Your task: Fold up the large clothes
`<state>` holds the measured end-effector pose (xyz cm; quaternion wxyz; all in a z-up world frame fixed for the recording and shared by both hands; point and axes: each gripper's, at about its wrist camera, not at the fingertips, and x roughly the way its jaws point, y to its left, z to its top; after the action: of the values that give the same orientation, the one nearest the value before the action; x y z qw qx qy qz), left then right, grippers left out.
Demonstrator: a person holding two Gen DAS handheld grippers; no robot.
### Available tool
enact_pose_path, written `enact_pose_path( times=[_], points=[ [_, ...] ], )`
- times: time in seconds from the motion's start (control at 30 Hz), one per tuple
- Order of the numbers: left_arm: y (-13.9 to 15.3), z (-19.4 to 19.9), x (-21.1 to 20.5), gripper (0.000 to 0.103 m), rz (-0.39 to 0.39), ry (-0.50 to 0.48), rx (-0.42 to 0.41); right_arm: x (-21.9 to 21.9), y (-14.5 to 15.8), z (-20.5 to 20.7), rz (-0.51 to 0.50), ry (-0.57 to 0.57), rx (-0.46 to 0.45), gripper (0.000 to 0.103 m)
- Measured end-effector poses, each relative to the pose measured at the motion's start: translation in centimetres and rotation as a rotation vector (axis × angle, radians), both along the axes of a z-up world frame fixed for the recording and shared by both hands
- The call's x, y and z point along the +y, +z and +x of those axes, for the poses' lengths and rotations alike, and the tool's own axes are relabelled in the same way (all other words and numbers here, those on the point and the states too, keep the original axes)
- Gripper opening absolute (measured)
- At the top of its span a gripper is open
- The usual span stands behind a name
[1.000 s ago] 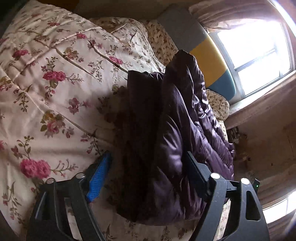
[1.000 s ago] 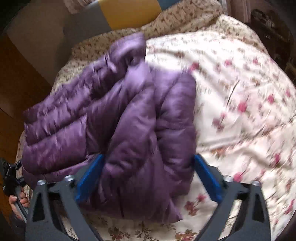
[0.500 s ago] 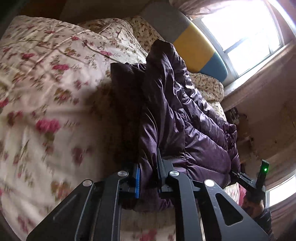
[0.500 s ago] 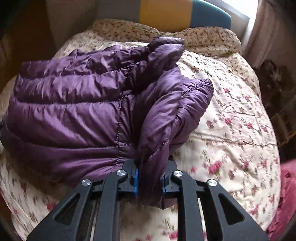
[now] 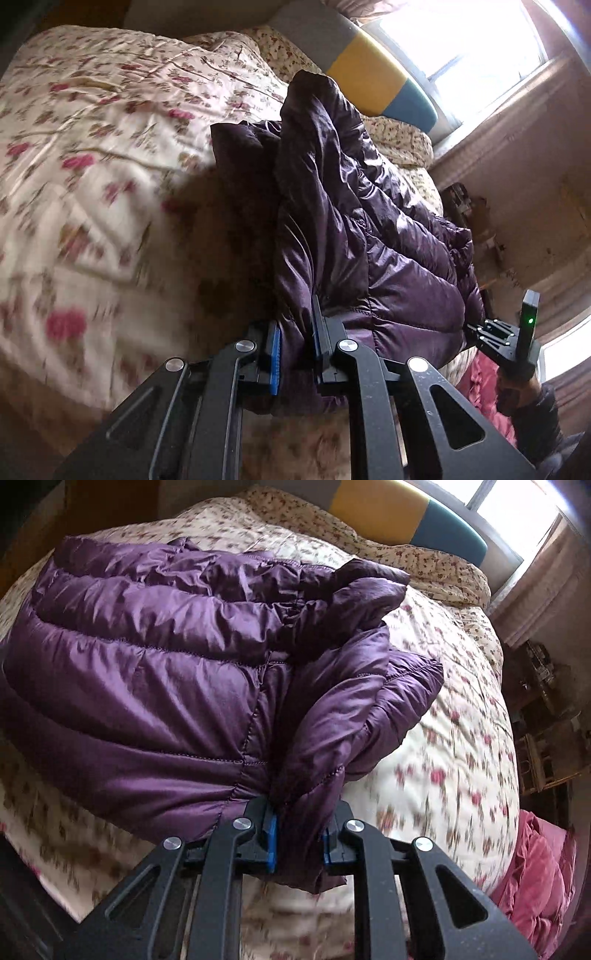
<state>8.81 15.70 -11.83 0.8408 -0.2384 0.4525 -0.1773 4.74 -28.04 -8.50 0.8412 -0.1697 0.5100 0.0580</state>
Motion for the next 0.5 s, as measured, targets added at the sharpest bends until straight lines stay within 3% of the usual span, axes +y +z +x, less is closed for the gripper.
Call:
enact_pose_path(
  times=[0.07, 0.1, 0.13, 0.17, 0.2, 0.33, 0.5],
  points=[
    [0.5, -0.6, -0.2, 0.017, 0.018, 0.002, -0.003, -0.3, 0.4, -0.8, 0.011, -0.018, 0.002, 0.025],
    [0.9, -0.8, 0.0, 0.035, 0.028, 0.013, -0.007, -0.6, 0.7, -1.1, 0.020, -0.028, -0.003, 0.035],
    [1.3, -0.7, 0.3, 0.069, 0.021, 0.024, -0.016, -0.8, 1.1, -1.2, 0.027, -0.034, -0.009, 0.052],
    [2.1, -0.8, 0.9, 0.081, -0.002, 0.054, -0.044, -1.0, 1.7, -1.3, 0.047, -0.038, -0.018, 0.059],
    [3.0, -0.6, 1.5, 0.084, -0.018, 0.084, -0.078, -1.2, 2.5, -1.3, 0.065, -0.044, -0.039, 0.066],
    [5.0, 1.9, 1.9, 0.084, -0.033, 0.108, -0.126, -1.7, 4.6, 1.4, 0.143, -0.088, -0.097, 0.075],
    [4.8, 6.5, 0.7, 0.083, -0.070, 0.121, -0.072, -2.3, 4.3, 7.5, 0.223, -0.203, -0.126, 0.077]
  ],
)
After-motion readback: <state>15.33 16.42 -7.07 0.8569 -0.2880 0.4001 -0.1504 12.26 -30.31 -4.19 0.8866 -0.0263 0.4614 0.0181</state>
